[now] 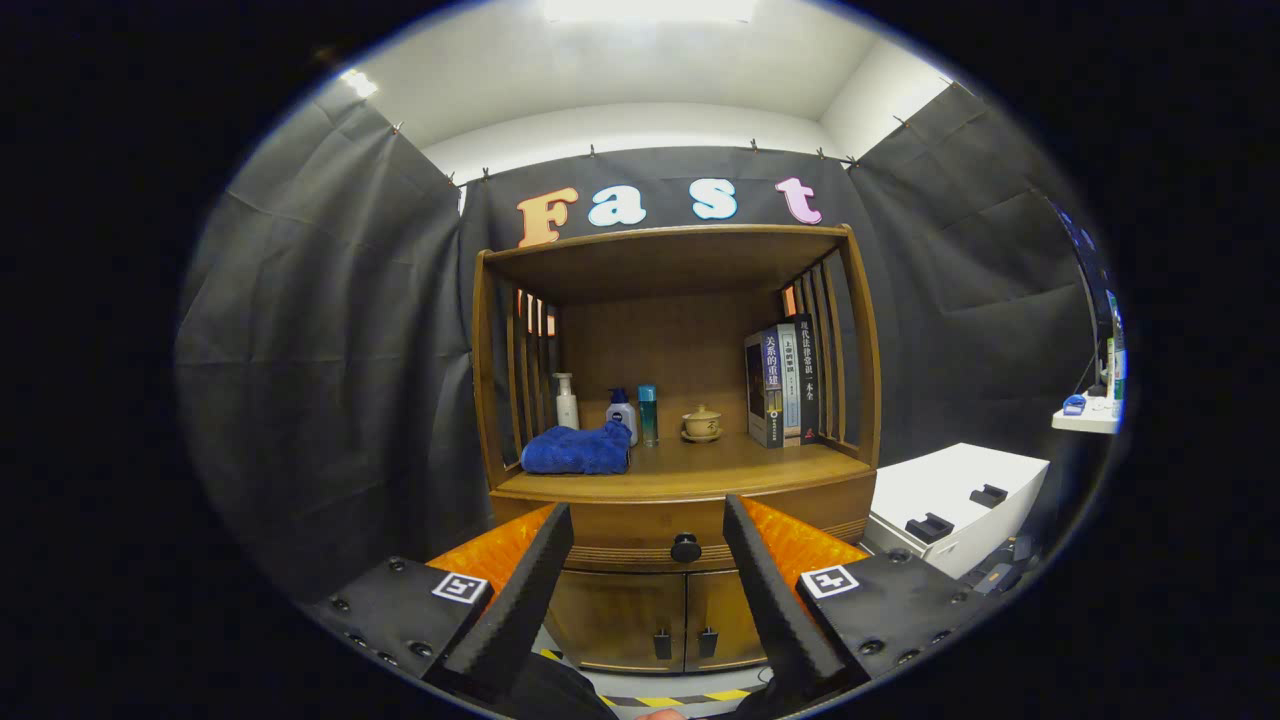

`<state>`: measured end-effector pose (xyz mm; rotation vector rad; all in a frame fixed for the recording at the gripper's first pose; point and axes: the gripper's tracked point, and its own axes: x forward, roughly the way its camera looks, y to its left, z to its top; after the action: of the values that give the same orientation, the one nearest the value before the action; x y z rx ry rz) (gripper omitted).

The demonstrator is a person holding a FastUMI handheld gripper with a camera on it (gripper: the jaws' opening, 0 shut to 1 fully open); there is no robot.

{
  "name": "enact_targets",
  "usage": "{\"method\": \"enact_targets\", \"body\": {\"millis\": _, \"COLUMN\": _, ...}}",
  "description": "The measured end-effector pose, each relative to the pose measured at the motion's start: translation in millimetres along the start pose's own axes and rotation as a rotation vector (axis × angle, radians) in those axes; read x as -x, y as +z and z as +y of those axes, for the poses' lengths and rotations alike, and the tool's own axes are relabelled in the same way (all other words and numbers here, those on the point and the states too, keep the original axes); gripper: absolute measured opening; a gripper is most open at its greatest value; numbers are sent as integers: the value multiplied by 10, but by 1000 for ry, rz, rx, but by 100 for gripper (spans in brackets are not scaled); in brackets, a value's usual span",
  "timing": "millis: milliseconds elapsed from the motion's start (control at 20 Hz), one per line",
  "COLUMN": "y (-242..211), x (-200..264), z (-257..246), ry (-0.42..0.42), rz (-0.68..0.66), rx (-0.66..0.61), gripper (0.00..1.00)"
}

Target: Pull open the drawer, take out the items inside it, and place them on the countertop above the cabinet.

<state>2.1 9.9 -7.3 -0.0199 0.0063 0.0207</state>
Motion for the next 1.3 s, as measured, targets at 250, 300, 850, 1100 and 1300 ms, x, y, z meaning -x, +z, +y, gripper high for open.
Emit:
{"method": "enact_targets", "body": {"millis": 250, "y": 246, "x": -327, "z": -29, "ry": 18, "rz": -55, "rx": -13, "gripper": 98}}
{"method": "enact_targets", "body": {"millis": 300, "y": 331, "x": -488, "z": -81, "ry": 0, "rz": -77, "rx": 2, "gripper": 98}}
{"method": "enact_targets", "body": {"millis": 850, "y": -97, "x": -1694, "z": -385, "ry": -86, "rz": -41, "rx": -81, "gripper": 98}}
{"method": "enact_targets", "body": {"millis": 1100, "y": -965, "x": -1891, "z": -445, "ry": -64, "rz": 74, "rx": 31, "gripper": 98}}
{"method": "enact_targets", "body": {"millis": 1300, "y": -1603, "x": -2042, "z": -363, "ry": -25, "rz": 187, "rx": 47, "gripper": 99}}
